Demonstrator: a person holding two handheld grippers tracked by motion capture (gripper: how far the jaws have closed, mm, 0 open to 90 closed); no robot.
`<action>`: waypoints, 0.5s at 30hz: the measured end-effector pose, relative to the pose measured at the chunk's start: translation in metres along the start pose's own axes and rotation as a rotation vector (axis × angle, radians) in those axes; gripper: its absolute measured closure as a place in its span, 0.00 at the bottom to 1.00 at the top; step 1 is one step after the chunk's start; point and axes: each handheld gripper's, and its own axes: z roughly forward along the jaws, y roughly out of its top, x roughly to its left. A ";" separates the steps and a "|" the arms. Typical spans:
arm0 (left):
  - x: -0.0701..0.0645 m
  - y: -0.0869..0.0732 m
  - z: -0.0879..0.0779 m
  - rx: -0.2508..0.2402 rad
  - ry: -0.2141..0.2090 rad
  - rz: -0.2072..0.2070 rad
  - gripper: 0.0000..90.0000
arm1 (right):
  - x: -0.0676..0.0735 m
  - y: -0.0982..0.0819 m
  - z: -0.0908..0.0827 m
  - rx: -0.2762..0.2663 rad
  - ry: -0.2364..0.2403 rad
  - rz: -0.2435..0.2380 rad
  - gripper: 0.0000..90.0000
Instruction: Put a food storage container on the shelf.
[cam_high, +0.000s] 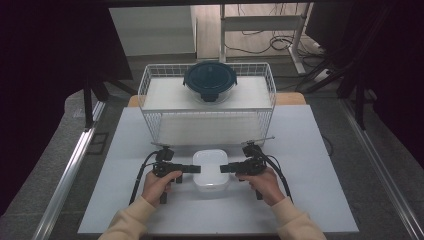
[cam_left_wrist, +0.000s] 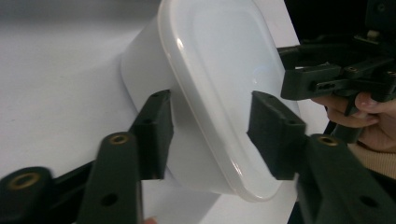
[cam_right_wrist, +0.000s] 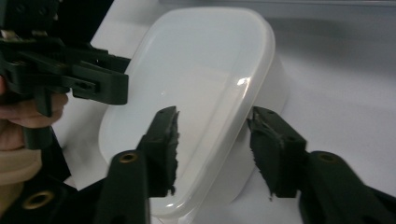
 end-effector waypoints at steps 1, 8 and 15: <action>0.000 0.000 0.000 -0.003 0.001 -0.002 0.58 | -0.002 0.000 -0.001 -0.009 0.006 0.006 0.63; -0.006 -0.003 -0.008 -0.031 0.009 0.037 0.74 | -0.009 -0.007 -0.010 -0.031 0.061 0.085 0.74; -0.012 -0.005 -0.013 -0.043 0.010 0.060 0.79 | -0.006 -0.010 -0.018 -0.040 0.082 0.082 0.80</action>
